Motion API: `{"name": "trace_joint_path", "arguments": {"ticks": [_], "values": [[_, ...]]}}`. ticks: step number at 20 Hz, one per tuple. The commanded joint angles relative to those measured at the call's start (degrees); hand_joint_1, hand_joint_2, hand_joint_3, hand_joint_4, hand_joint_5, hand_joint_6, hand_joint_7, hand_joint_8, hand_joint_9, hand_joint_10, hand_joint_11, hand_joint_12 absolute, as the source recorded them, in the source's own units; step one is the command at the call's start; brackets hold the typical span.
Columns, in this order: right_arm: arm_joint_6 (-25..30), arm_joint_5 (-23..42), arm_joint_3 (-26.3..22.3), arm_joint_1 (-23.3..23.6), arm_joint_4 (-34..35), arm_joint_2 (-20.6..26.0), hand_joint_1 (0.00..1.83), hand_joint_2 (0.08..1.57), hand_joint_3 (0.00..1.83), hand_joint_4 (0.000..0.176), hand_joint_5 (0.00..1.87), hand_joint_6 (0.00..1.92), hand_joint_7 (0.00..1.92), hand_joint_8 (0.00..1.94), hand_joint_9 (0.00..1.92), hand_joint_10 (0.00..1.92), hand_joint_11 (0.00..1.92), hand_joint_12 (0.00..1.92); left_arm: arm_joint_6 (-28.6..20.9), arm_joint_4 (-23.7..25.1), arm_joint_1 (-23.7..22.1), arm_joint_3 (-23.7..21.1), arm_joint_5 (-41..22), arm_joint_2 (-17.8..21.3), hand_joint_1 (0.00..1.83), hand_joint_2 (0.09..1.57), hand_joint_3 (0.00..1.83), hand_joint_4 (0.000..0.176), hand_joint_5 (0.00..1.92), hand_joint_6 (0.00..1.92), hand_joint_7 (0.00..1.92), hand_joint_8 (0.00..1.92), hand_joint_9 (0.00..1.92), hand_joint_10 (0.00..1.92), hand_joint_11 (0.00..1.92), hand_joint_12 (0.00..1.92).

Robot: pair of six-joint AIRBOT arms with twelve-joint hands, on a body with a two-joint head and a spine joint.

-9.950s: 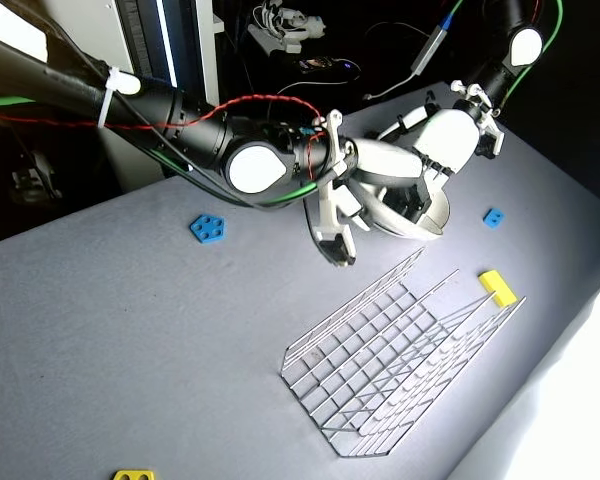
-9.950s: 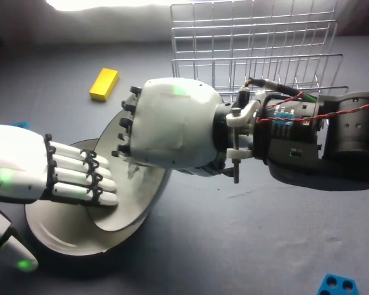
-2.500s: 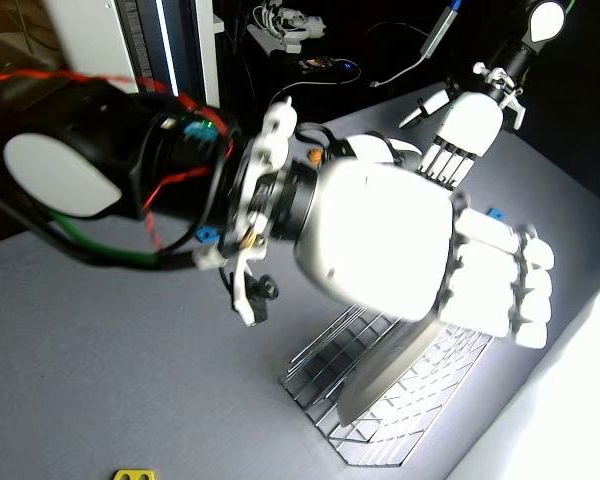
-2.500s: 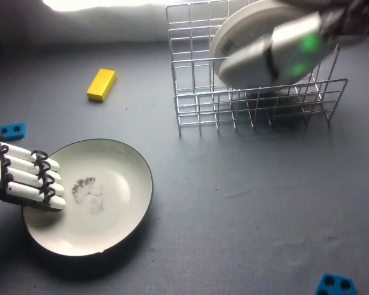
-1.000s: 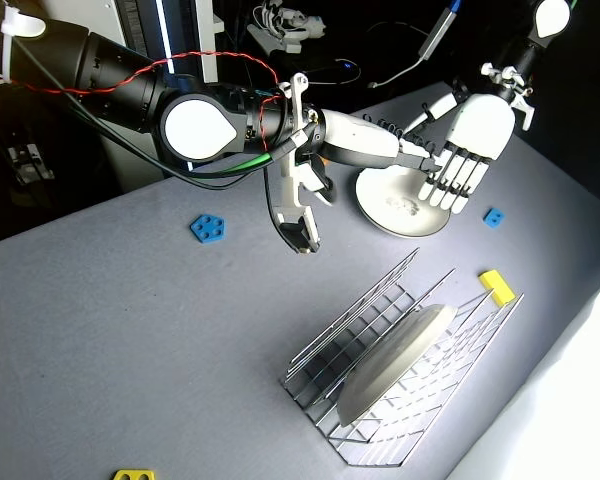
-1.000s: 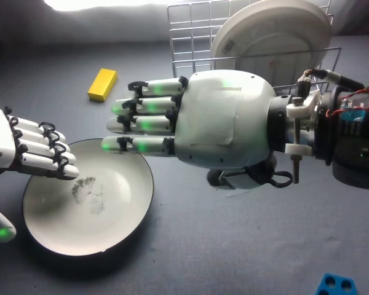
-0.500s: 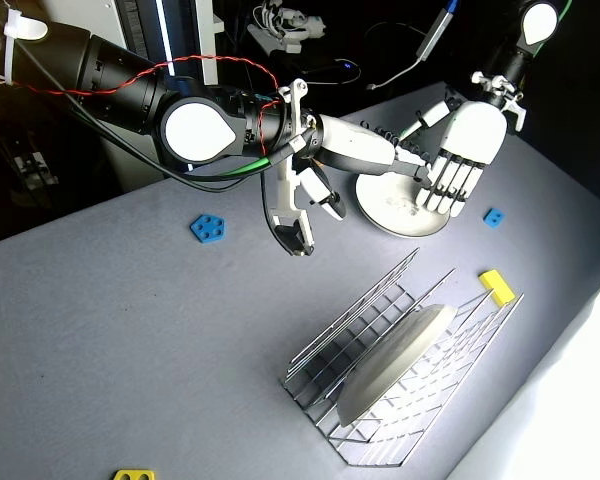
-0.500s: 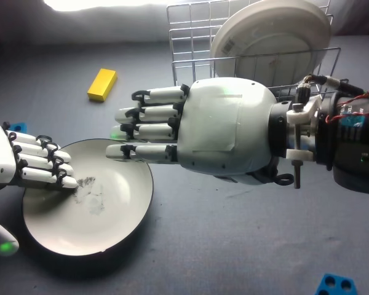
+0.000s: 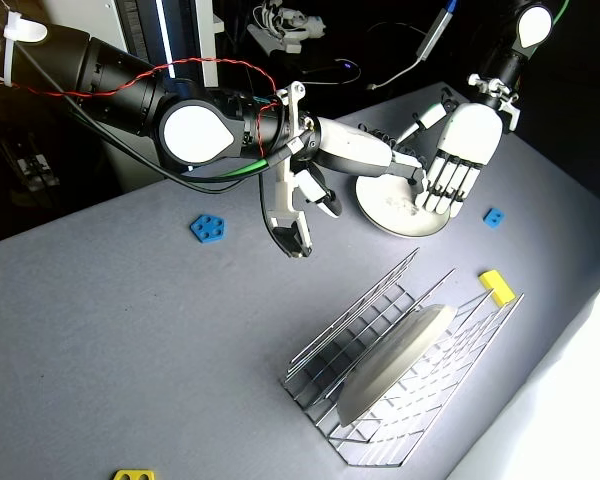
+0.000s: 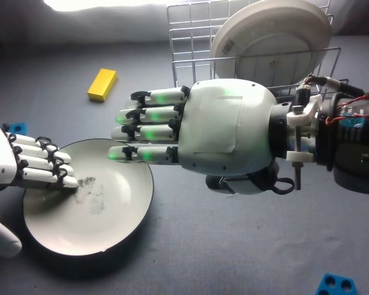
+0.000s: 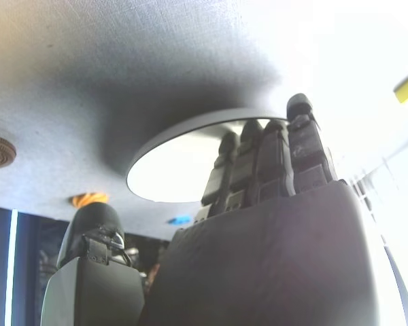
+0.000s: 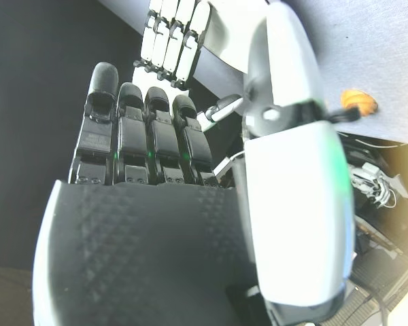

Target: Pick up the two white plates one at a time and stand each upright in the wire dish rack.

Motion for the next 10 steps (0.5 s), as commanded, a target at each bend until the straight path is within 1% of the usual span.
{"name": "trace_joint_path", "arguments": {"ticks": [1, 2, 3, 4, 5, 6, 8, 10], "values": [[-0.44, 6.65, -0.46, 0.55, 0.56, 0.21, 1.06, 1.08, 0.0, 0.0, 0.0, 0.0, 0.0, 0.0, 0.0, 0.0, 0.0, 0.23, -0.2, -1.1, -0.87, -0.01, -0.12, 0.68, 0.0, 1.07, 0.0, 0.0, 0.0, 0.0, 0.0, 0.0, 0.0, 0.0, 0.0, 0.0], [-0.47, 6.65, -0.46, 0.61, 0.56, 0.25, 0.97, 1.09, 0.0, 0.0, 0.0, 0.0, 0.0, 0.0, 0.0, 0.0, 0.0, 0.18, -0.19, -1.1, -1.49, 0.1, -0.39, 0.91, 0.0, 1.07, 0.0, 0.0, 0.0, 0.0, 0.0, 0.0, 0.0, 0.0, 0.0, 0.0], [-0.48, 6.65, -0.46, 0.66, 0.56, 0.31, 0.91, 1.08, 0.0, 0.0, 0.0, 0.0, 0.0, 0.0, 0.0, 0.0, 0.0, 0.14, -0.19, -1.13, -1.95, 0.28, -0.41, 1.0, 0.0, 1.06, 0.0, 0.0, 0.0, 0.0, 0.0, 0.0, 0.0, 0.0, 0.0, 0.0], [-0.48, 6.67, -0.47, 0.78, 0.56, 0.39, 0.98, 1.06, 0.0, 0.0, 0.0, 0.0, 0.0, 0.0, 0.0, 0.0, 0.0, 0.03, -0.19, -2.17, -2.45, 0.69, -0.92, 1.16, 0.0, 1.07, 0.0, 0.0, 0.0, 0.0, 0.0, 0.0, 0.0, 0.0, 0.0, 0.0], [-0.48, 6.72, -0.47, 0.83, 0.56, 0.44, 0.97, 1.06, 0.0, 0.0, 0.0, 0.0, 0.0, 0.0, 0.0, 0.0, 0.0, 0.0, -0.2, -2.67, -2.56, 0.79, -1.03, 1.28, 0.0, 1.08, 0.0, 0.0, 0.0, 0.0, 0.0, 0.0, 0.0, 0.0, 0.0, 0.0], [-0.48, 6.8, -0.49, 0.89, 0.56, 0.52, 1.04, 1.06, 0.0, 0.0, 0.0, 0.0, 0.0, 0.0, 0.0, 0.0, 0.0, 0.0, -0.2, -3.01, -2.84, 0.79, -1.56, 1.5, 0.0, 1.07, 0.0, 0.0, 0.01, 0.0, 0.02, 0.01, 0.01, 0.0, 0.0, 0.0], [-0.48, 6.92, -0.53, 0.99, 0.56, 0.67, 1.0, 1.05, 0.0, 0.0, 0.0, 0.0, 0.0, 0.0, 0.0, 0.0, 0.02, 0.01, -0.03, -3.3, -3.87, 1.08, -3.77, 1.98, 0.0, 1.07, 0.0, 0.0, 0.01, 0.0, 0.01, 0.0, 0.0, 0.0, 0.0, 0.0], [-0.49, 7.01, -0.56, 1.03, 0.56, 0.72, 1.0, 1.04, 0.0, 0.0, 0.0, 0.0, 0.0, 0.0, 0.0, 0.0, 0.01, 0.01, 0.78, -5.94, -4.12, 2.52, -4.84, 1.85, 0.0, 1.07, 0.0, 0.0, 0.0, 0.0, 0.0, 0.0, 0.0, 0.0, 0.0, 0.0]]}}
